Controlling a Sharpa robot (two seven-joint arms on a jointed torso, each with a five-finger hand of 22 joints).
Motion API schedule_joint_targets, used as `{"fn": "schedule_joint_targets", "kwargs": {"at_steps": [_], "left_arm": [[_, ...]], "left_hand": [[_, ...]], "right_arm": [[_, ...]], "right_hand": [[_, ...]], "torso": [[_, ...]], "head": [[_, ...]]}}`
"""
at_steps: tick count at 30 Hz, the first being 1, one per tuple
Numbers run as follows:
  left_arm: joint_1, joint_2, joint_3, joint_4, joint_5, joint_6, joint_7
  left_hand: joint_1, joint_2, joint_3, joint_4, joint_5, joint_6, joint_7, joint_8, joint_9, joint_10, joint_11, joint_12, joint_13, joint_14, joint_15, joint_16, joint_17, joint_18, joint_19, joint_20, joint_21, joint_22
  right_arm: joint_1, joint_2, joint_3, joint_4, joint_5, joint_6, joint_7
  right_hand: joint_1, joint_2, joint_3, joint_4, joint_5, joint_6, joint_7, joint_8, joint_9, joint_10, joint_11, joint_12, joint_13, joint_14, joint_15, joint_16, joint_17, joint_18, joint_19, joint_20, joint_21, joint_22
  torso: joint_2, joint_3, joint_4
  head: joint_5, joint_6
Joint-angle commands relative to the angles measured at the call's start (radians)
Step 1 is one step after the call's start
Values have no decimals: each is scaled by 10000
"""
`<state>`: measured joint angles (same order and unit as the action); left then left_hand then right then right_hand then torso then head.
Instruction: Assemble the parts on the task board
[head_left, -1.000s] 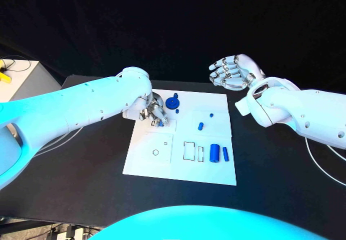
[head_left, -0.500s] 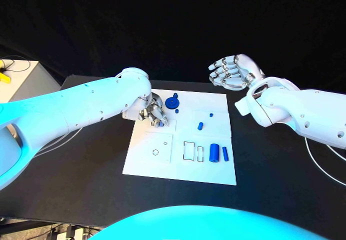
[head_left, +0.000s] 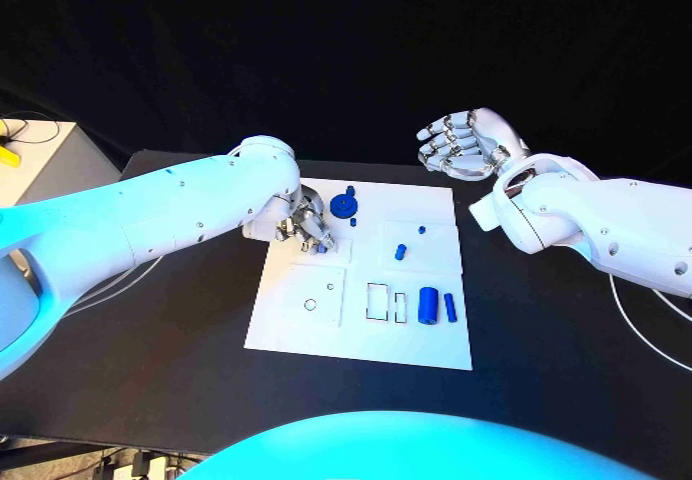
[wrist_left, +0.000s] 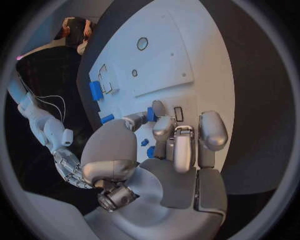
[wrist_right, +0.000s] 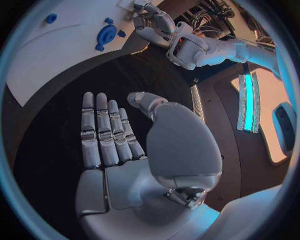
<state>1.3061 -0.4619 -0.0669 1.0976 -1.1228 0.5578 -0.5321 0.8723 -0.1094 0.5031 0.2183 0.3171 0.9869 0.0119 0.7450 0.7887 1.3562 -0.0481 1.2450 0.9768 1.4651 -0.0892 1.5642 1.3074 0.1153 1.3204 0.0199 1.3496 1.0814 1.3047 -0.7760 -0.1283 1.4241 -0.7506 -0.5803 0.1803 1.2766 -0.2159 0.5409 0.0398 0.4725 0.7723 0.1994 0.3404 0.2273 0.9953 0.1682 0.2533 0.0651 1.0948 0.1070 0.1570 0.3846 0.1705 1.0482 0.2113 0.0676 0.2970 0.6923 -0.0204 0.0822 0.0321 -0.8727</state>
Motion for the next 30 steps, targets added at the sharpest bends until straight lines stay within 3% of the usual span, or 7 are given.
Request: {"fn": "schedule_joint_targets", "kwargs": {"at_steps": [1,13,16,18,19,20,30], "left_arm": [[-66,-34,-21,27,-139,-55,-5],[-60,-199,37,225,-172,-213,10],[-59,-227,43,269,-147,-235,15],[-58,-252,46,305,-138,-275,22],[-59,-268,48,327,-135,-313,28],[-59,-284,51,348,-134,-351,34],[-53,-500,177,645,26,-726,94]], "left_hand": [[39,-63,-104,61,-94,-34,27,-55,18,-36,3,-61,-5,1051,-39,57,2614,-198,67,-13,-48,-9],[87,-113,-246,192,-212,-32,25,-66,35,-49,1,-88,-32,1042,-41,41,2582,-195,64,-14,-55,-17],[195,-262,-410,252,-249,-77,38,-89,54,-100,7,-149,-108,1031,-42,23,2545,-190,50,-13,-73,-44],[247,-417,-601,357,-388,-132,58,-112,72,-168,22,-222,-202,1017,-34,0,2499,-180,19,-9,-107,-99],[354,-423,-742,489,-925,-156,64,-118,97,-198,31,-246,-224,1014,-27,-6,2488,-177,8,-4,-123,-114],[396,-429,-789,532,-993,-166,68,-121,106,-211,33,-260,-242,1010,-26,-14,2473,-175,5,-3,-129,-122],[514,-395,-867,621,-1052,-203,77,-132,125,-258,38,-310,-314,992,-26,-43,2415,-165,-16,-1,-155,-166]], "right_arm": [[-5,-2,4,7,-34,123,67],[-6,-14,4,2,-34,137,61],[-6,-19,3,2,-34,136,59],[-7,-21,3,2,-34,135,58],[-7,-22,3,2,-34,135,58],[-7,-25,3,3,-34,134,58],[-11,-50,3,9,-34,132,51]], "right_hand": [[-99,-4,-16,-45,69,-68,448,33,-14,31,63,-68,-14,-8,95,-43,-17,110,18,64,-29,-9],[-119,-10,-24,-43,77,-75,453,33,-19,25,68,-73,-14,-15,102,-60,-28,108,10,70,-32,-38],[-119,-10,-24,-43,77,-75,453,33,-19,25,68,-73,-14,-15,102,-60,-28,108,10,70,-32,-38],[-119,-10,-24,-43,77,-75,453,33,-19,25,68,-73,-14,-15,102,-60,-28,108,10,70,-32,-38],[-119,-10,-24,-43,77,-75,453,33,-19,25,68,-73,-14,-15,102,-60,-28,108,10,70,-32,-38],[-119,-10,-24,-43,77,-75,453,33,-19,25,68,-73,-14,-15,102,-60,-28,108,10,70,-32,-38],[-119,-10,-24,-43,77,-75,453,33,-19,25,68,-73,-14,-15,102,-60,-28,108,10,70,-32,-38]], "torso": [[-1,-1,1],[-17,8,5],[-13,8,5],[-8,6,3],[-6,4,0],[-3,3,-1],[-19,8,12]], "head": [[-4,1],[-2,1],[-13,1],[-14,1],[-17,1],[-18,1],[-1,1]]}}
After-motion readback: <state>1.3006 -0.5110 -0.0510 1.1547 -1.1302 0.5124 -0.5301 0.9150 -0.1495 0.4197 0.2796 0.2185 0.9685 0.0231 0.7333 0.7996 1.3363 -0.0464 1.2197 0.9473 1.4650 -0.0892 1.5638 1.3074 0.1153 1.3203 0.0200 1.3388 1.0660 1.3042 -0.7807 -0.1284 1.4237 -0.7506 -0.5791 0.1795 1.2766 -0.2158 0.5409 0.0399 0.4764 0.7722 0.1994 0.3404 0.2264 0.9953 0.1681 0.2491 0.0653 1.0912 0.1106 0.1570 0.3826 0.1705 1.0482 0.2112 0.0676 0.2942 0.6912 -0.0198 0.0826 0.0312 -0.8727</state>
